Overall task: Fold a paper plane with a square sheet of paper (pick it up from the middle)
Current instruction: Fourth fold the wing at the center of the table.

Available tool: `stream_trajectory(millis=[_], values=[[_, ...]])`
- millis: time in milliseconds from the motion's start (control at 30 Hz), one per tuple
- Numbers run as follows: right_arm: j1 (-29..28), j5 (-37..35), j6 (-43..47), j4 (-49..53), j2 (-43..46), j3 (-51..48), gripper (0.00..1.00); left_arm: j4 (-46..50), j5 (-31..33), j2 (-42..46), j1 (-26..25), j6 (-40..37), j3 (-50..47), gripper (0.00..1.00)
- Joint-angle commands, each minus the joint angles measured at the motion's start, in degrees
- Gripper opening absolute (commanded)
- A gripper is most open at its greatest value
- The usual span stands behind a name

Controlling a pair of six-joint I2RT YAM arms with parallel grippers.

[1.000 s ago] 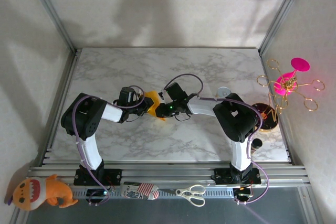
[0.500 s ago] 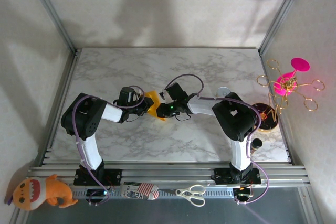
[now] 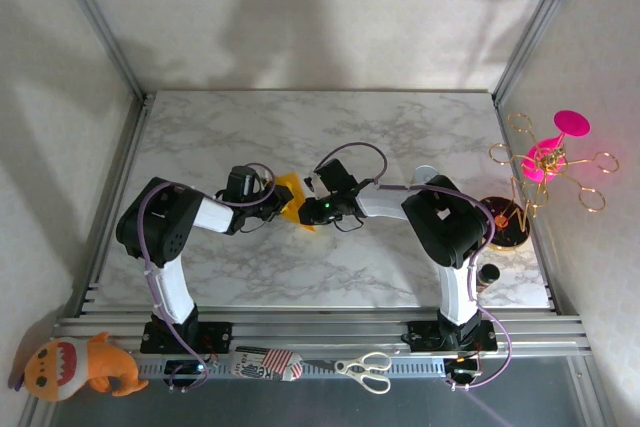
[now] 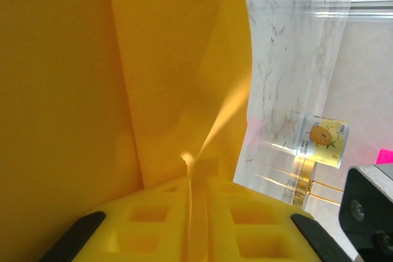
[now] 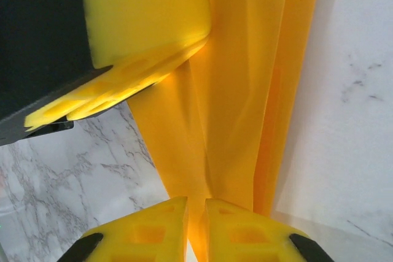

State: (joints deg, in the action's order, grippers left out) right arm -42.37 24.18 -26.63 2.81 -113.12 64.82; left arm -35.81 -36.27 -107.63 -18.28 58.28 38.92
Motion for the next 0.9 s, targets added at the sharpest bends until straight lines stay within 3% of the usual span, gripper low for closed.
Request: stream_trajectory(millis=[0, 333, 667, 867], values=[[0.29, 0.09, -0.61, 2.25, -1.66, 0.48, 0.17, 9.20, 5.53, -3.81, -0.20, -1.06, -2.09, 0.15], [0.36, -0.62, -0.01, 4.57, -2.71, 0.70, 0.17, 10.23, 4.69, -2.37, -0.19, -1.56, -0.68, 0.15], [0.41, -4.08, 4.08, 11.83, -3.36, 0.59, 0.13, 15.48, 2.90, 7.78, -0.48, -8.84, 5.84, 0.16], [0.41, -2.77, 5.49, 12.92, -2.20, -0.31, 0.13, 16.07, 1.74, 8.40, -0.93, -12.30, 5.66, 0.15]])
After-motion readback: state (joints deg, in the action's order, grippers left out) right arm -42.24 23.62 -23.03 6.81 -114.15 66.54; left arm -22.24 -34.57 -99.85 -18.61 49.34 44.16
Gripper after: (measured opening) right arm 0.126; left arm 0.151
